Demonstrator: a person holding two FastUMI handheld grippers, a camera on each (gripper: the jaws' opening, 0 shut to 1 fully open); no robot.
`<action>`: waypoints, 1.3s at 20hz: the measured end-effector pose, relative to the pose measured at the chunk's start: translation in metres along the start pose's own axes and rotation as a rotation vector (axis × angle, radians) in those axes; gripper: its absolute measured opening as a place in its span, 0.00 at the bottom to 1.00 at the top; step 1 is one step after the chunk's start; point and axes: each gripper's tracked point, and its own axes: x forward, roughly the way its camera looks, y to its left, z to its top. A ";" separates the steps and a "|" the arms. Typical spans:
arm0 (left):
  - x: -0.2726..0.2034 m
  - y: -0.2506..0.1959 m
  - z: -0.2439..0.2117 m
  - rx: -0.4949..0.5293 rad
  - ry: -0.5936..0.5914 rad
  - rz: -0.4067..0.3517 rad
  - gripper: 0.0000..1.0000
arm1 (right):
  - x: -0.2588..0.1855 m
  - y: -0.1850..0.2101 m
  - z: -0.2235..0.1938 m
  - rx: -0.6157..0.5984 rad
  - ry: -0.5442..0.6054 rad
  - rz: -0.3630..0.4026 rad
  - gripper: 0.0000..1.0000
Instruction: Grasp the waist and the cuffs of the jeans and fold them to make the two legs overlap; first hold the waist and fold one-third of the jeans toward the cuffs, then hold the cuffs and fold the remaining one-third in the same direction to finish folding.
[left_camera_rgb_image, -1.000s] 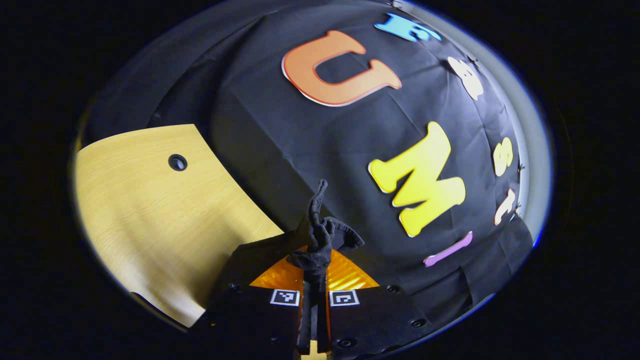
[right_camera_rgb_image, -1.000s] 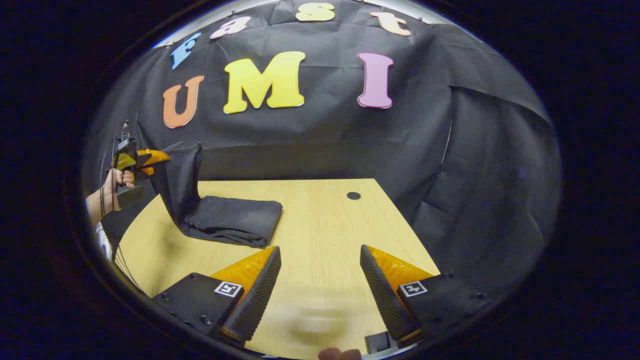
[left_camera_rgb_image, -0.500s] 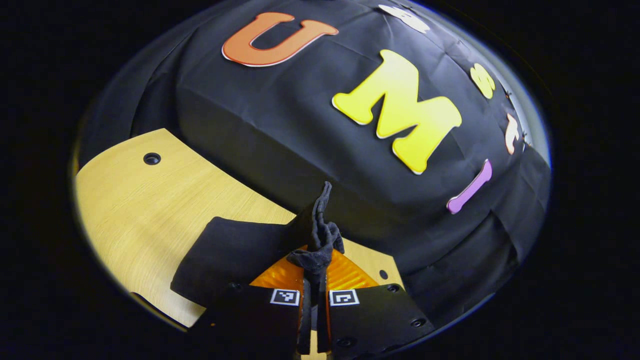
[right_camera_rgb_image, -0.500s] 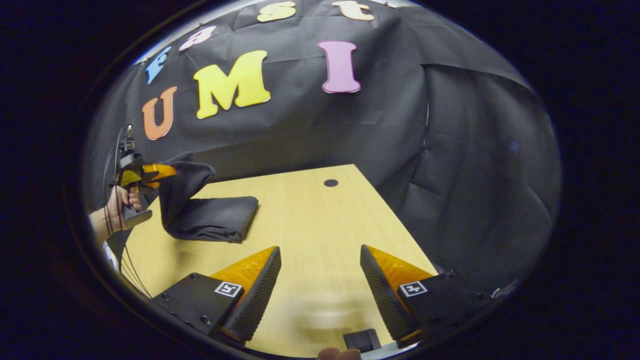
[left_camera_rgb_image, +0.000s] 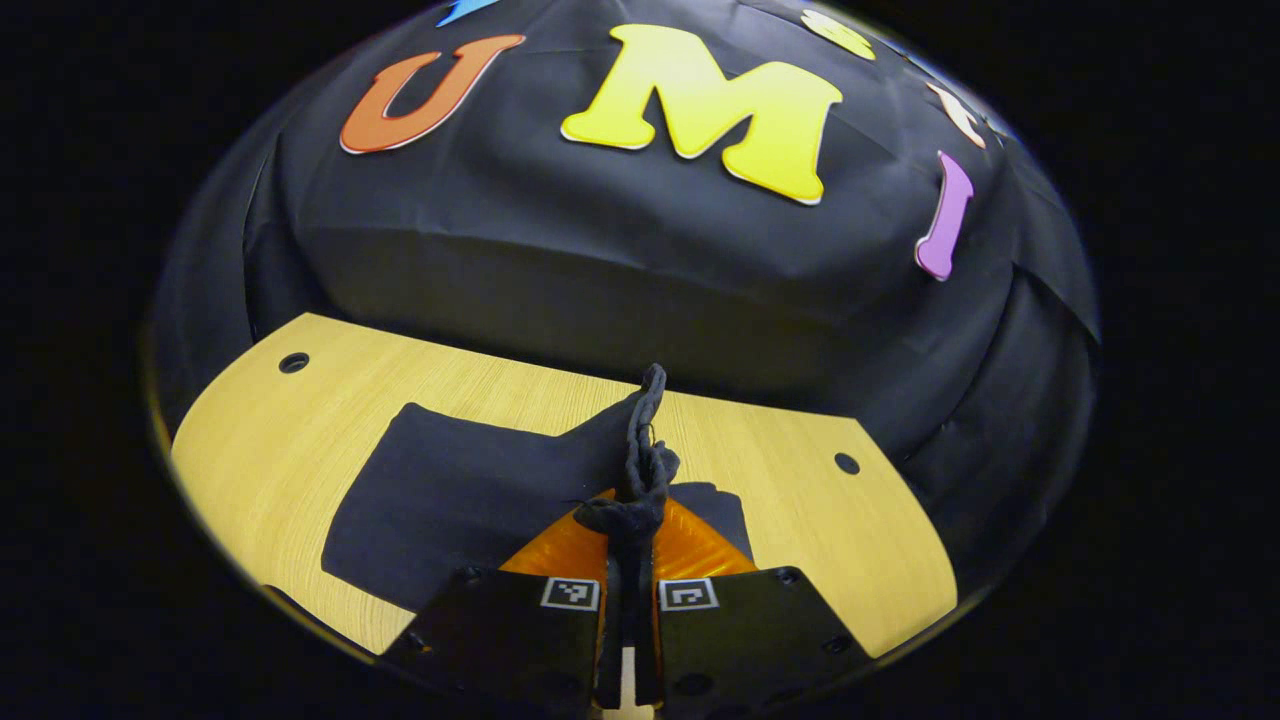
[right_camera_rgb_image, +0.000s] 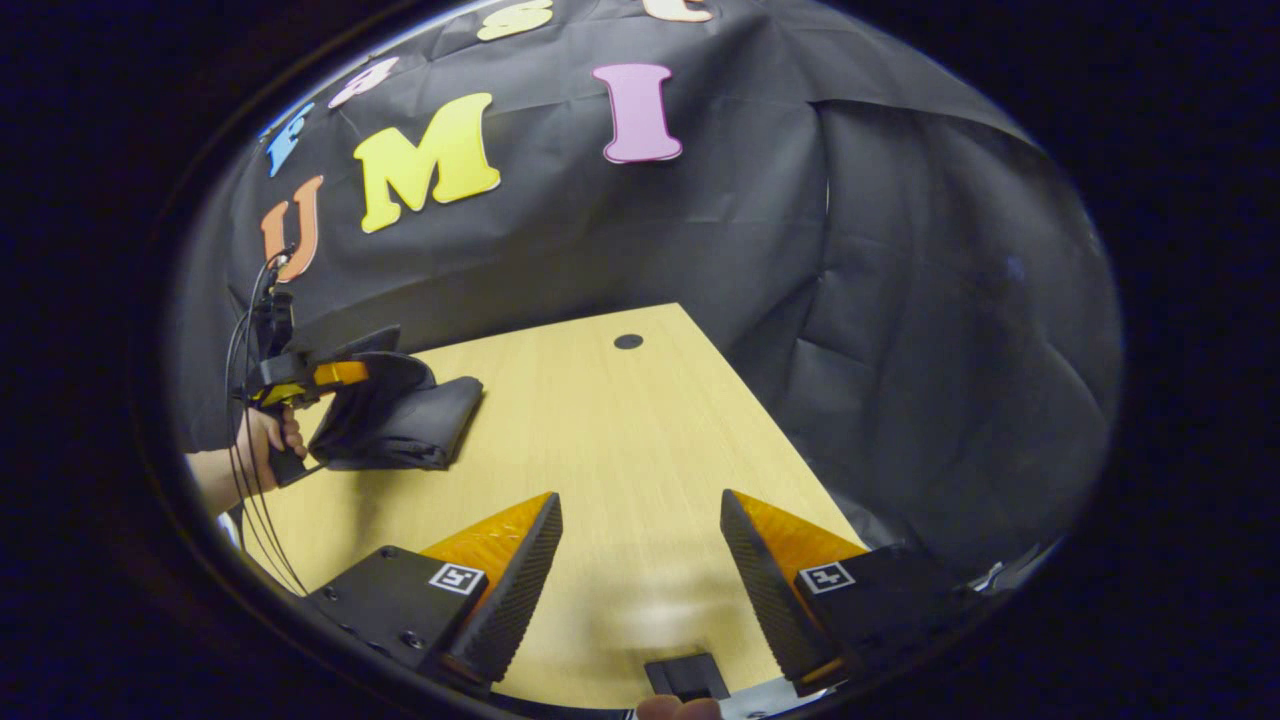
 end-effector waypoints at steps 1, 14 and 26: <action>0.002 -0.001 -0.006 0.024 0.008 0.012 0.08 | 0.001 -0.002 -0.001 -0.001 0.003 -0.002 0.97; 0.004 -0.024 -0.044 0.114 0.091 0.011 0.76 | 0.011 0.009 -0.018 0.030 0.005 -0.013 0.97; -0.066 -0.031 0.044 0.156 -0.146 -0.031 1.00 | -0.008 0.056 0.026 -0.049 -0.123 0.018 0.98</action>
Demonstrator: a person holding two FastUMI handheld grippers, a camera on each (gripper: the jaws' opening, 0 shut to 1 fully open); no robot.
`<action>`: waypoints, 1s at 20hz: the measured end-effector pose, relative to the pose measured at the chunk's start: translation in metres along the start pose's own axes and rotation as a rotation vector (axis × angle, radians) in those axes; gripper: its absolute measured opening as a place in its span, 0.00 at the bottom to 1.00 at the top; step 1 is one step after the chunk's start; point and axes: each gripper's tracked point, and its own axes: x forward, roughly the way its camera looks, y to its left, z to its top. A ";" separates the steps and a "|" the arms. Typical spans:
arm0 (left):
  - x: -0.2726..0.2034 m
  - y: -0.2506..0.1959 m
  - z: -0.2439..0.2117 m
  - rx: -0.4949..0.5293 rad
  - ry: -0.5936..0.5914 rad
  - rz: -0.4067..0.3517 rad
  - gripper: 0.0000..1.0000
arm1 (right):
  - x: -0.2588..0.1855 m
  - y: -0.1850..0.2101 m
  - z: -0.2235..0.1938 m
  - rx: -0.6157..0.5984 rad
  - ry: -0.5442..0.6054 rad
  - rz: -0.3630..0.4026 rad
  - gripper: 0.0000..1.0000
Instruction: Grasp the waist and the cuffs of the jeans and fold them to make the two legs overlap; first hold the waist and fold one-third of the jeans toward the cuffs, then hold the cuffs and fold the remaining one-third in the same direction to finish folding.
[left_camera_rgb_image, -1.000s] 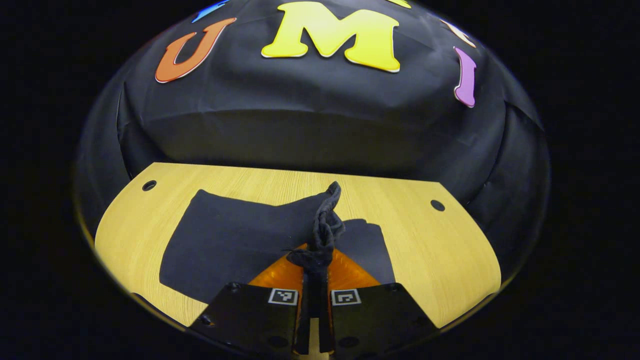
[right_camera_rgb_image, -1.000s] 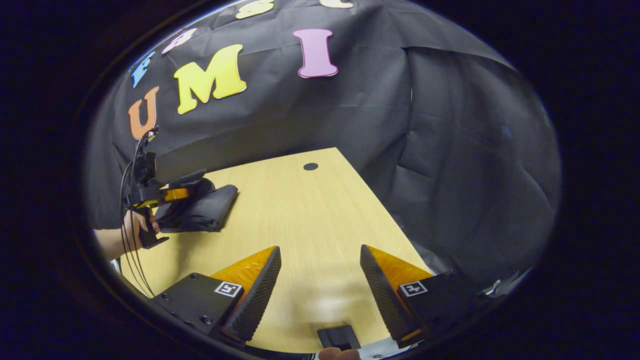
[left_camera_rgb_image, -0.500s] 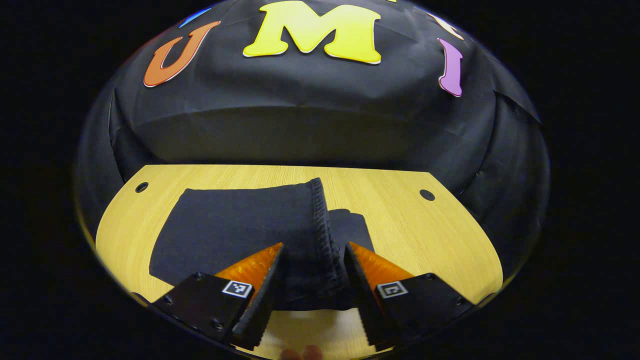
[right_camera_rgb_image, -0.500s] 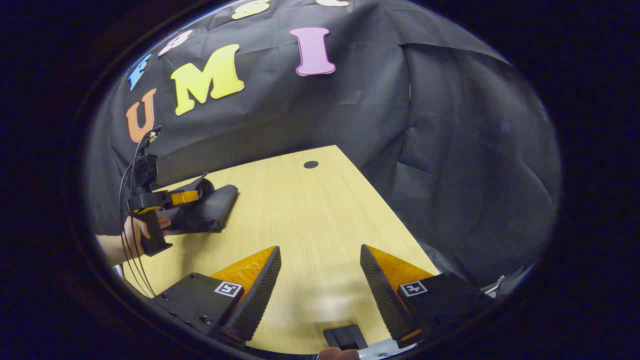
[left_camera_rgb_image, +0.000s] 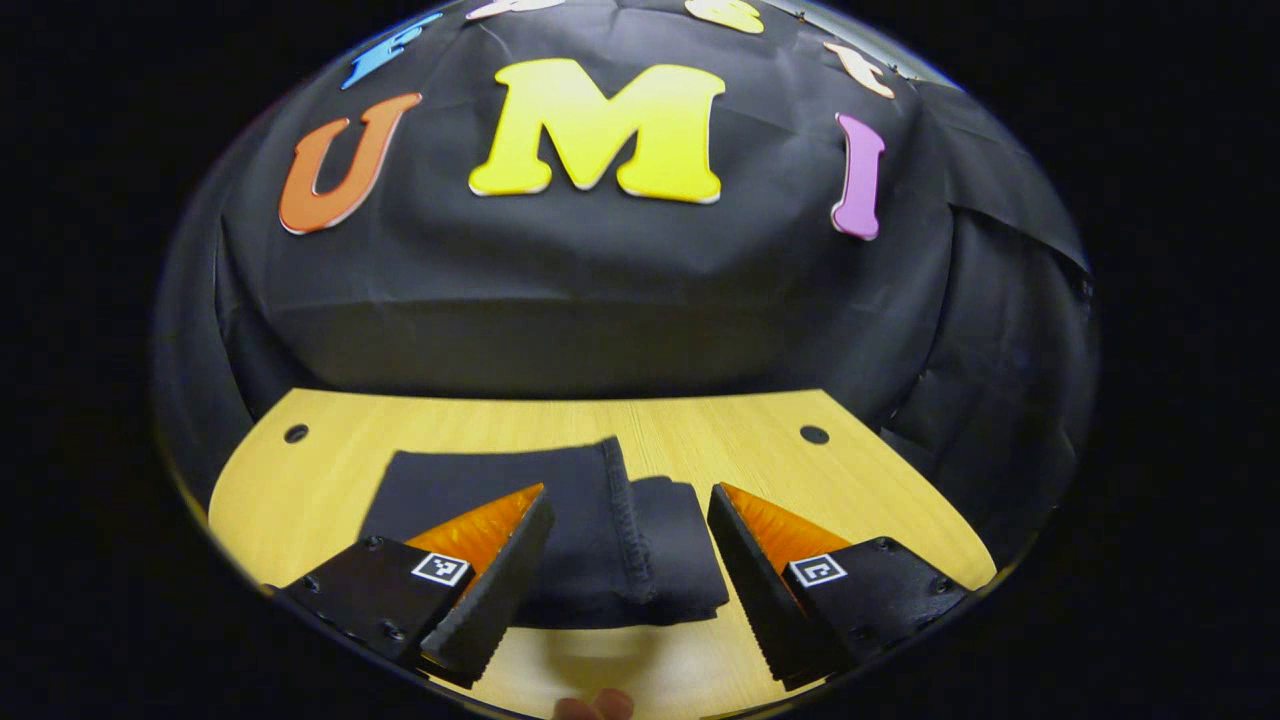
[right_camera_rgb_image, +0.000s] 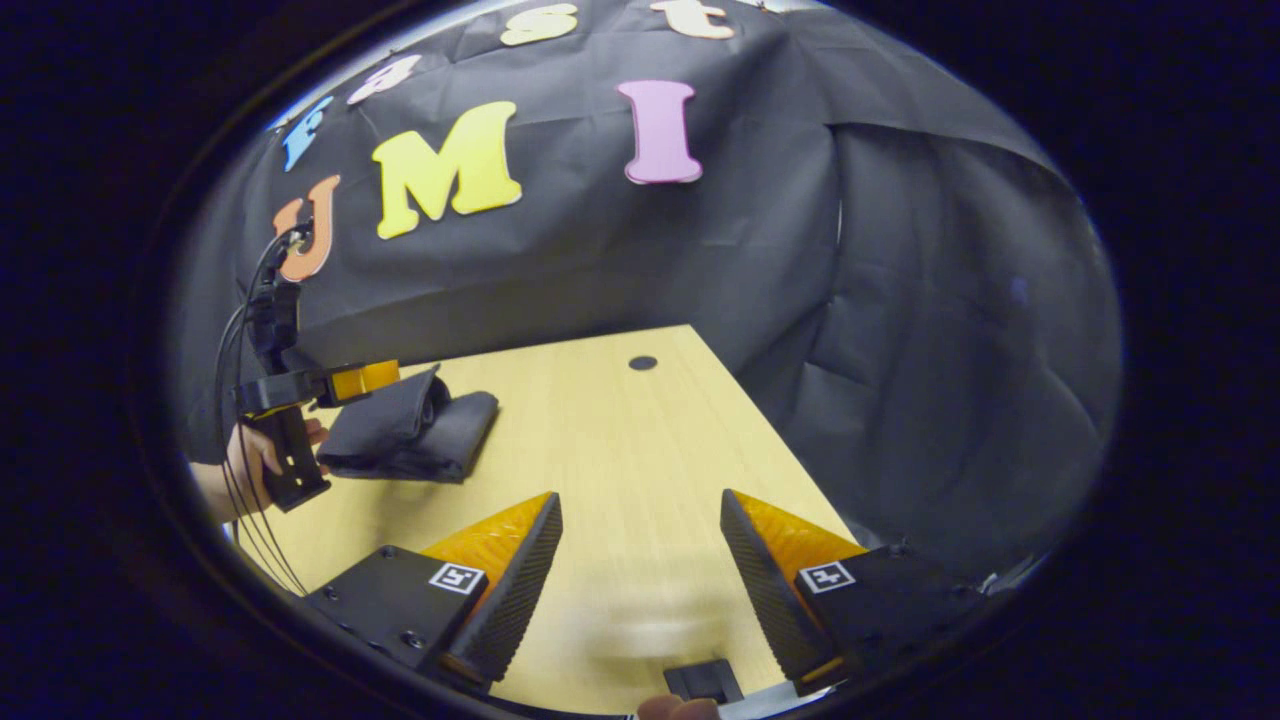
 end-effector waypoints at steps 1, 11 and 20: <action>-0.012 0.008 0.015 -0.008 -0.035 0.013 1.00 | 0.000 0.013 0.010 -0.010 -0.020 0.015 0.97; -0.136 0.080 0.115 0.051 -0.269 0.112 0.98 | -0.017 0.200 0.151 -0.111 -0.350 0.209 0.96; -0.199 0.099 0.118 0.032 -0.311 0.167 0.98 | -0.062 0.262 0.177 -0.147 -0.545 0.184 0.96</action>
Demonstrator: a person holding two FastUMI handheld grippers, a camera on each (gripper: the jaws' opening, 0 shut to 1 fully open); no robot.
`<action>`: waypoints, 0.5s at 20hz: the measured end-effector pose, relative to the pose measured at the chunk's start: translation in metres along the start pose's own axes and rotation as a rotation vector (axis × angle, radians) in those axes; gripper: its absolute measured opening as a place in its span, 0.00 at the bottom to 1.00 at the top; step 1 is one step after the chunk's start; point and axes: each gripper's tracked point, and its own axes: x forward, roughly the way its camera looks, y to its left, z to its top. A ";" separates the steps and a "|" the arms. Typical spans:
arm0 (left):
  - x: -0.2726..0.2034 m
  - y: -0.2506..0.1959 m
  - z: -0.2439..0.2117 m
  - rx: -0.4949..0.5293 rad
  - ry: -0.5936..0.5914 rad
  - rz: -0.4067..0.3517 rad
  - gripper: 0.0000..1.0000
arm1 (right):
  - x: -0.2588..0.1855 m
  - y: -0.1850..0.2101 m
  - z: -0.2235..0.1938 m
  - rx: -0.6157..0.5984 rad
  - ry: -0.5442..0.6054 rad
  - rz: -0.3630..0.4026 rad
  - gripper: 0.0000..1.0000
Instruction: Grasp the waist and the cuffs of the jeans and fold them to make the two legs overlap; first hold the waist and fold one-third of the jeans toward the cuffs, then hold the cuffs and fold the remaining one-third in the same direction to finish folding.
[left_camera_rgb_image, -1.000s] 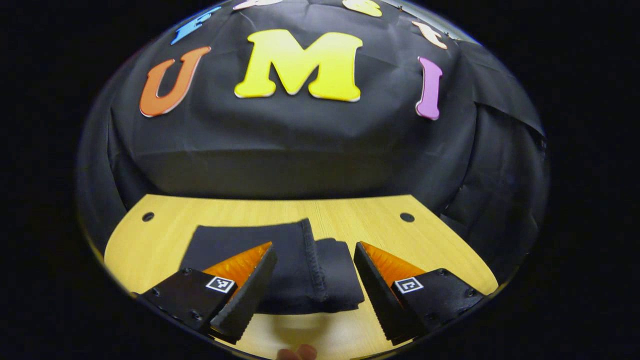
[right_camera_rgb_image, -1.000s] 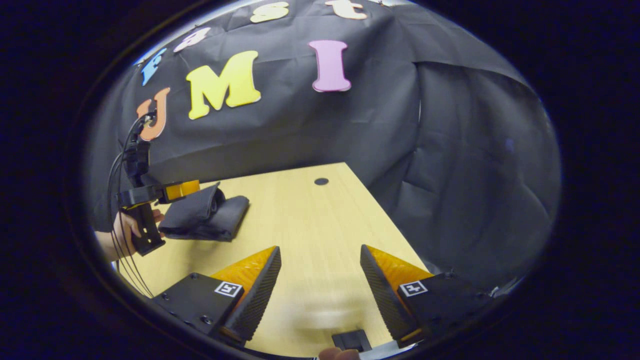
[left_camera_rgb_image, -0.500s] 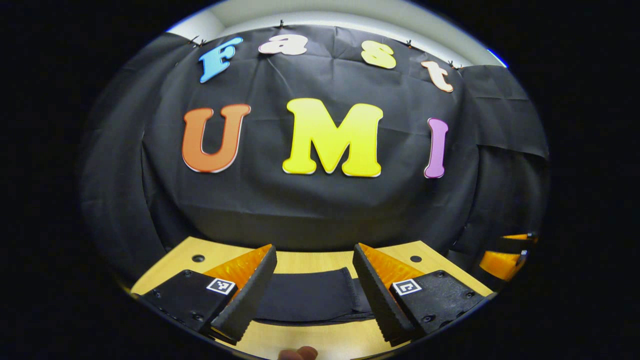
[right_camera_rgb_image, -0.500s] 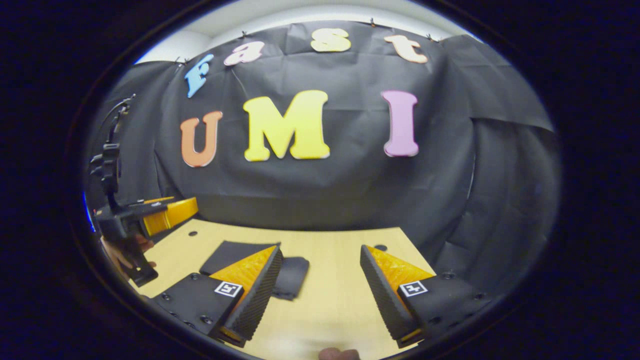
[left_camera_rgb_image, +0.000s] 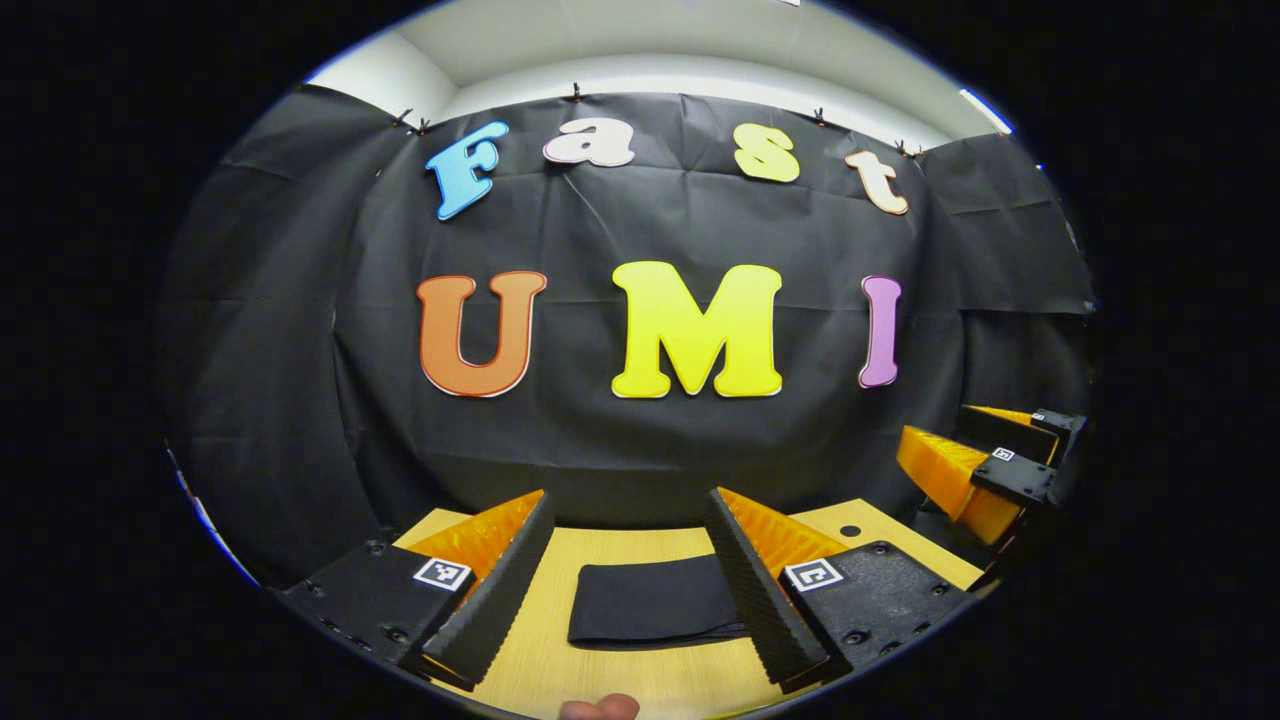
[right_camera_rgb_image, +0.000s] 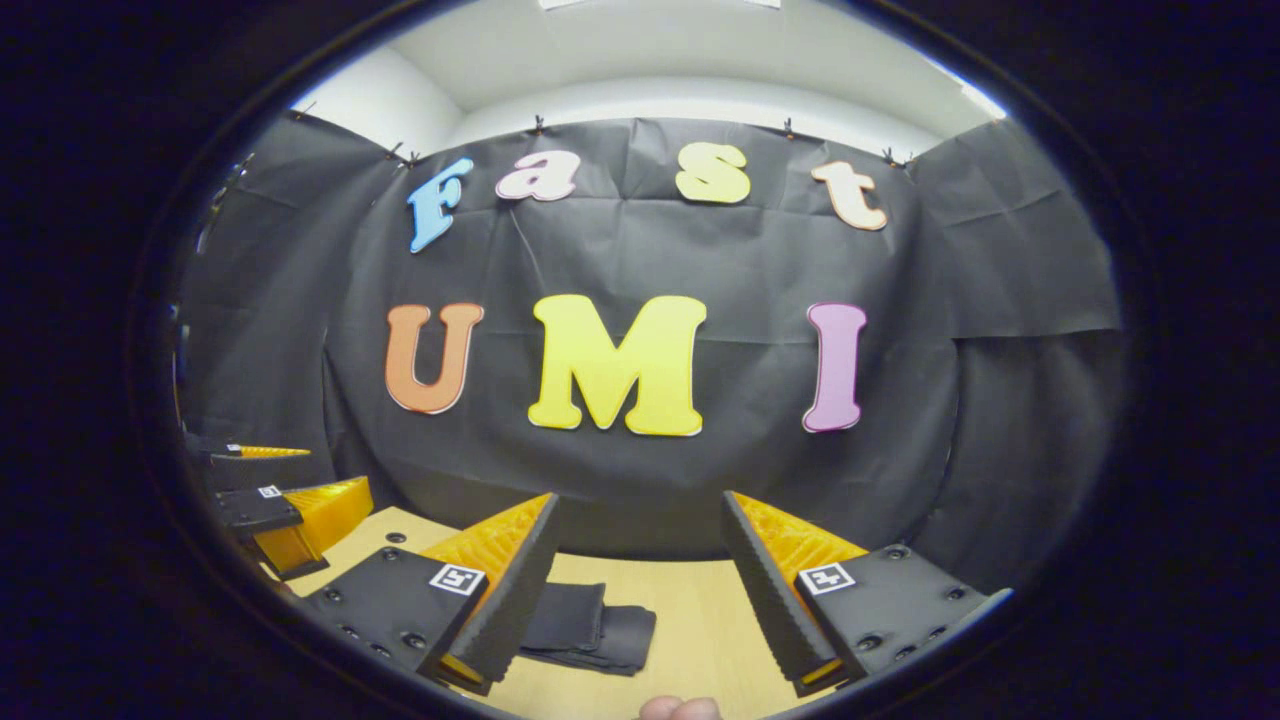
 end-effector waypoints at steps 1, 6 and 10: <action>-0.002 0.003 -0.001 -0.005 -0.001 0.015 0.98 | -0.003 0.003 -0.003 -0.006 0.006 -0.002 0.96; -0.002 0.006 -0.005 -0.042 0.002 0.018 0.98 | -0.008 0.009 -0.018 0.013 0.035 -0.007 0.96; 0.003 0.006 -0.005 -0.038 0.006 0.014 1.00 | -0.006 0.007 -0.027 0.046 0.071 -0.017 0.96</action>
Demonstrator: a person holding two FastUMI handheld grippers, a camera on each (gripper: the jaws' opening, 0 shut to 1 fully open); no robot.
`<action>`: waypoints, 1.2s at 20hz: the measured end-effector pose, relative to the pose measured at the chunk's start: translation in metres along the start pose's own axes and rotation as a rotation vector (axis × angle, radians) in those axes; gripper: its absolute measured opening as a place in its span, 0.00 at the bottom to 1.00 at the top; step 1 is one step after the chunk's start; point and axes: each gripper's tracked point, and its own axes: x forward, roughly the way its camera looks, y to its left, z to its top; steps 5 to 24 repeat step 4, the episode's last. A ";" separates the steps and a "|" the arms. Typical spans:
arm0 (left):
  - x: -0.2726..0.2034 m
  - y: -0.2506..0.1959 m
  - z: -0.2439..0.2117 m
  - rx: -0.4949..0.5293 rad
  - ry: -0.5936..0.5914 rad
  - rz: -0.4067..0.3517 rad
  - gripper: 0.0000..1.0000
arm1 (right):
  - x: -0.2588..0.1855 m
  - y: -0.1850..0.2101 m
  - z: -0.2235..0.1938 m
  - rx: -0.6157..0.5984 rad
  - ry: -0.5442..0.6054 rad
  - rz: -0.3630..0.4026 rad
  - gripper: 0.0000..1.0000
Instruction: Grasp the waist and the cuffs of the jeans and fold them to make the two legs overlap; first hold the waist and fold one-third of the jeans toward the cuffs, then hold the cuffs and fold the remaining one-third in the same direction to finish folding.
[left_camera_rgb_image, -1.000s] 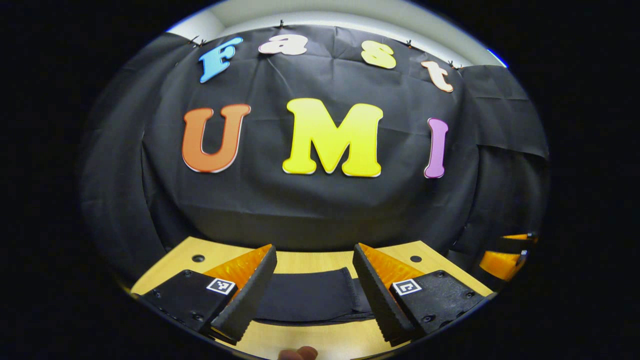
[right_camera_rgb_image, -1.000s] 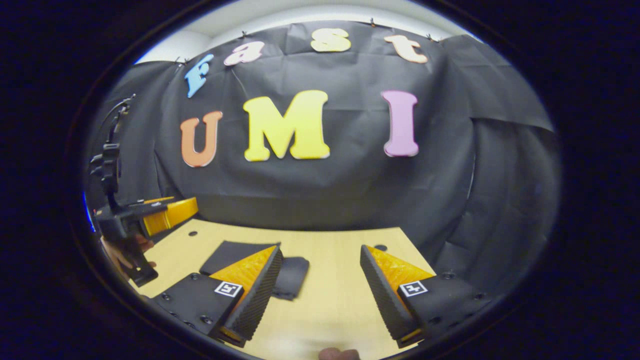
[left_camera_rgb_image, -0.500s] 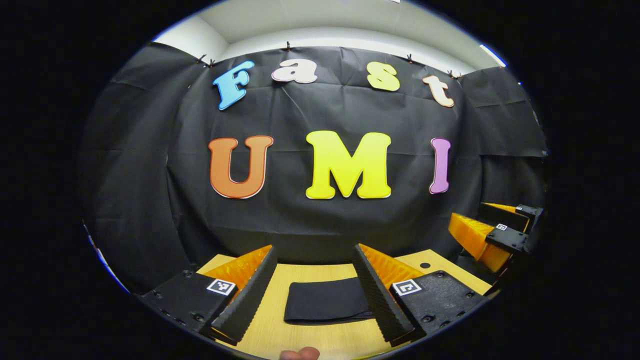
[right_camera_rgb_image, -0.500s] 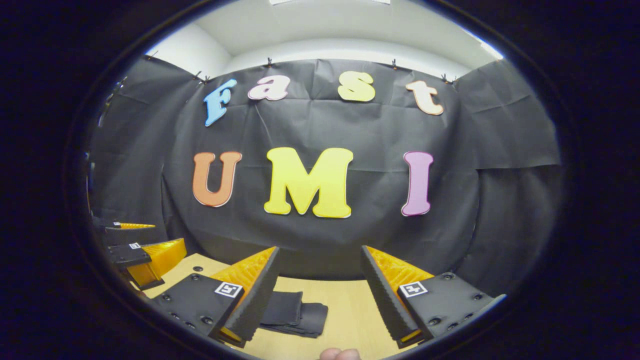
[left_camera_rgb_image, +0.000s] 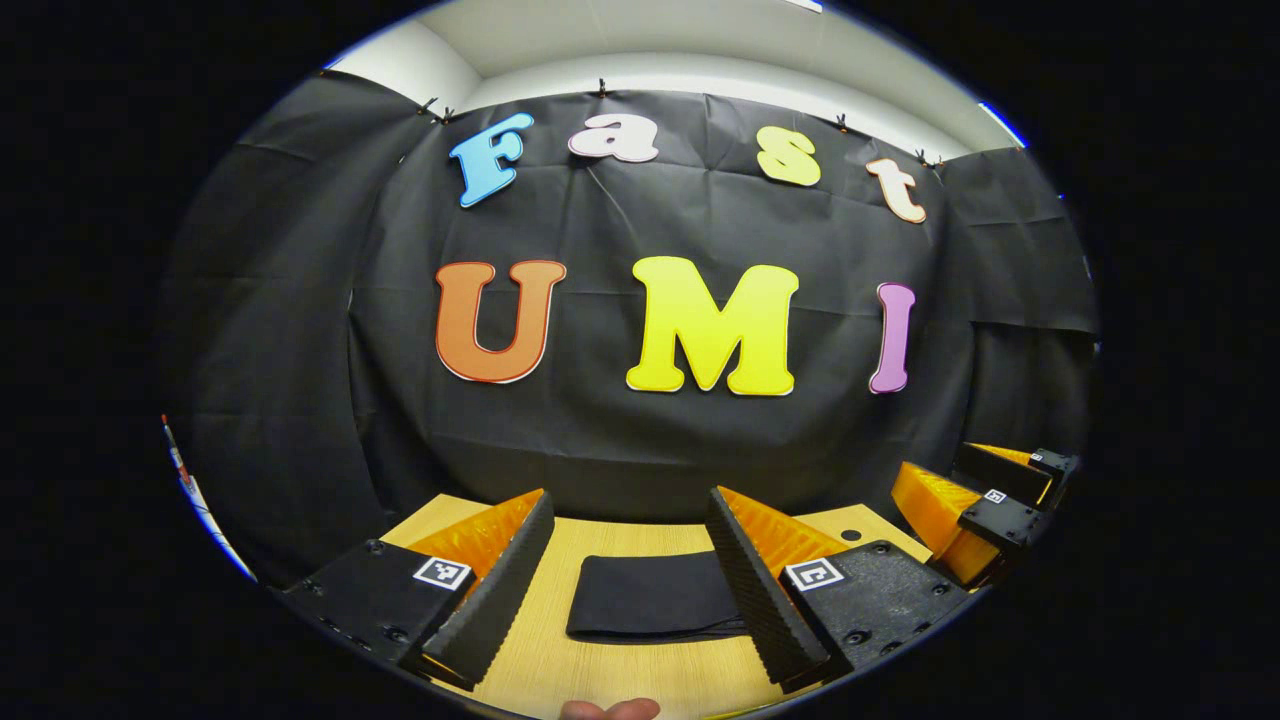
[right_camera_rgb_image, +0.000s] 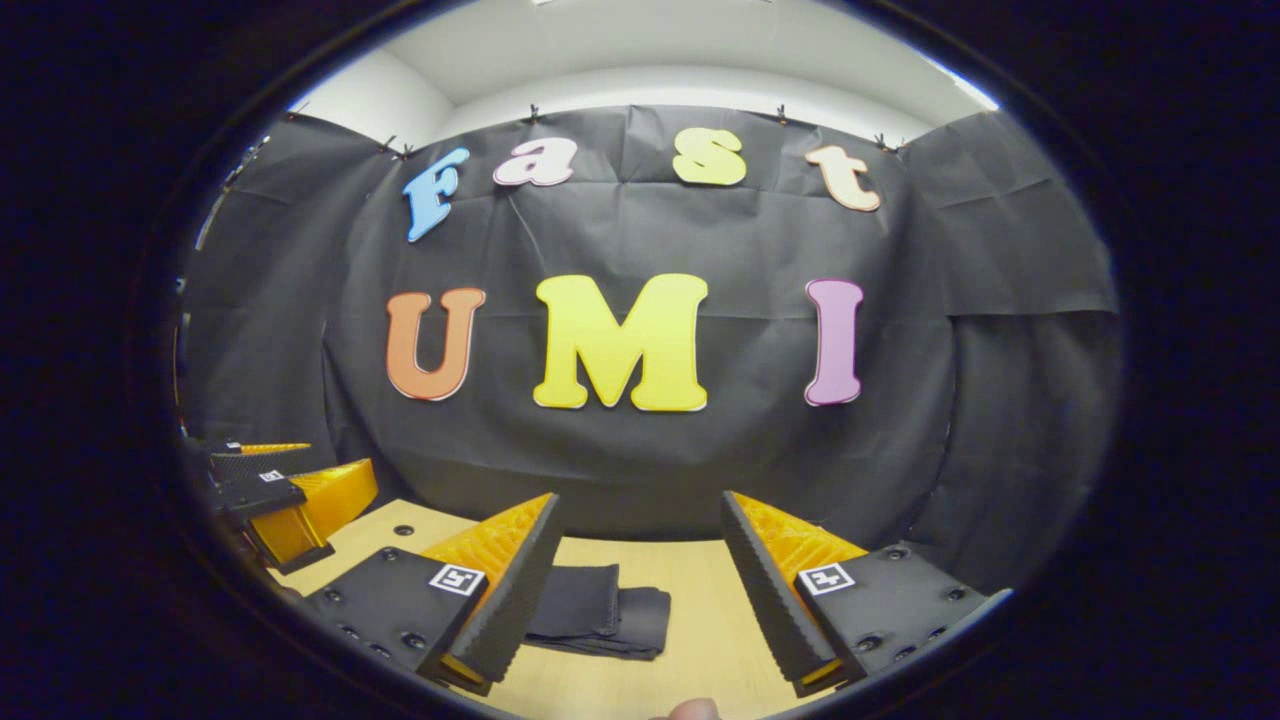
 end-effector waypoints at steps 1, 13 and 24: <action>0.002 0.000 -0.001 0.001 0.001 -0.003 0.98 | 0.001 0.002 -0.004 0.003 0.019 -0.002 0.96; 0.007 0.000 -0.004 0.007 0.010 -0.005 0.98 | 0.004 0.003 -0.017 0.000 0.072 -0.007 0.96; 0.007 0.000 -0.004 0.007 0.010 -0.005 0.98 | 0.004 0.003 -0.017 0.000 0.072 -0.007 0.96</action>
